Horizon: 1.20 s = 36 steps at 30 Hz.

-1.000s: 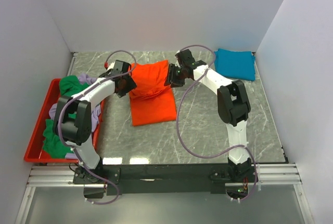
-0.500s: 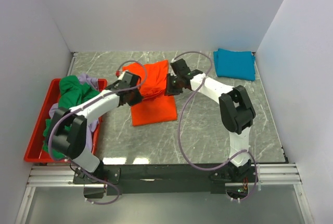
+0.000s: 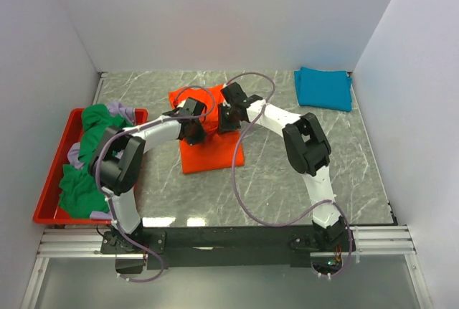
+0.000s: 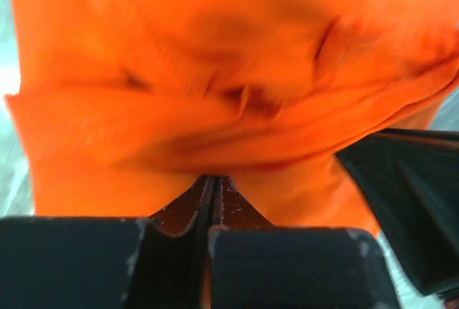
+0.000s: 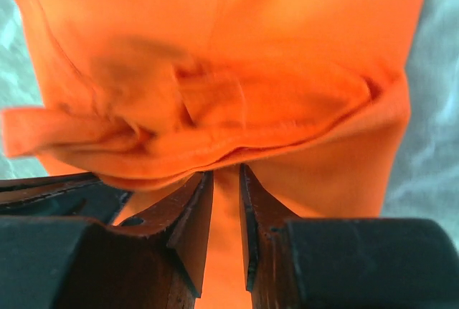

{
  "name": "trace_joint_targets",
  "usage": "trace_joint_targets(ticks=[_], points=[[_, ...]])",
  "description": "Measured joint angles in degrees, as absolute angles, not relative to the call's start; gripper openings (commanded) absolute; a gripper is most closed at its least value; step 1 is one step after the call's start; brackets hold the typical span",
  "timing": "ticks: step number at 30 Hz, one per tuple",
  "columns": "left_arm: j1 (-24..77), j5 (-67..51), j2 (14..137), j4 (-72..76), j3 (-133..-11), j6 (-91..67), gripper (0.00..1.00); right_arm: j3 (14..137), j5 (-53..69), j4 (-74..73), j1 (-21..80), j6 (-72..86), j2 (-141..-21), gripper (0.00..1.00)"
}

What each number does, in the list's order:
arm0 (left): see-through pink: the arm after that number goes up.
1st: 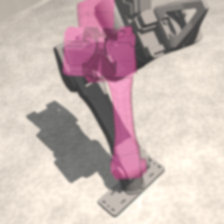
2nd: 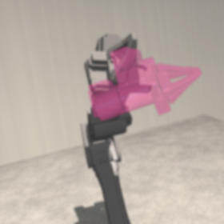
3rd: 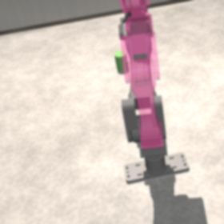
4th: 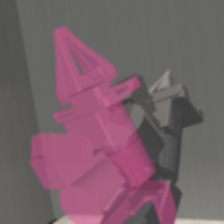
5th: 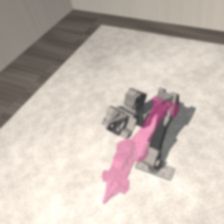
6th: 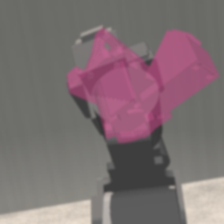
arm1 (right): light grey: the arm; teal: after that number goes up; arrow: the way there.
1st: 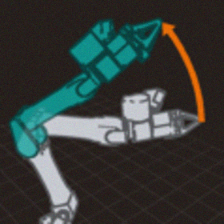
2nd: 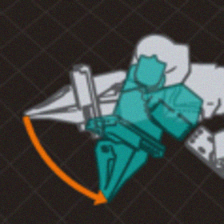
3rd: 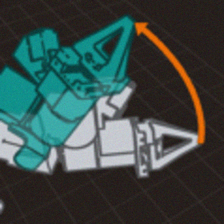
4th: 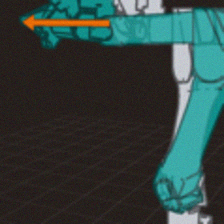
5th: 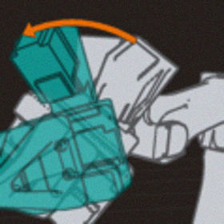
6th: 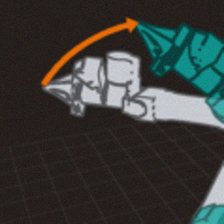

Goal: Fold and stack the t-shirts
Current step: Fold the tshirt

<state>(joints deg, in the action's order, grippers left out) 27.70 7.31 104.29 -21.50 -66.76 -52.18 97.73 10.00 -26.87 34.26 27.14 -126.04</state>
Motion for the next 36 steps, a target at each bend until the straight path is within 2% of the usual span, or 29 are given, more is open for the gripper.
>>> trace_joint_targets(ticks=[10, 29, 36], points=[[22.9, 7.7, 110.6, -23.0, -76.8, -51.1, 0.06, 107.4, 10.6, -29.4, 32.4, 27.1, -131.8, 0.28], [19.3, 7.4, 115.7, -24.4, -80.6, -49.4, 0.05, 107.9, 15.2, -29.7, 28.3, 29.1, -134.3, 0.30], [18.9, 7.0, 115.2, -24.8, -80.6, -48.1, 0.08, 107.3, 17.6, -29.2, 26.5, 29.5, -133.9, 0.35]])
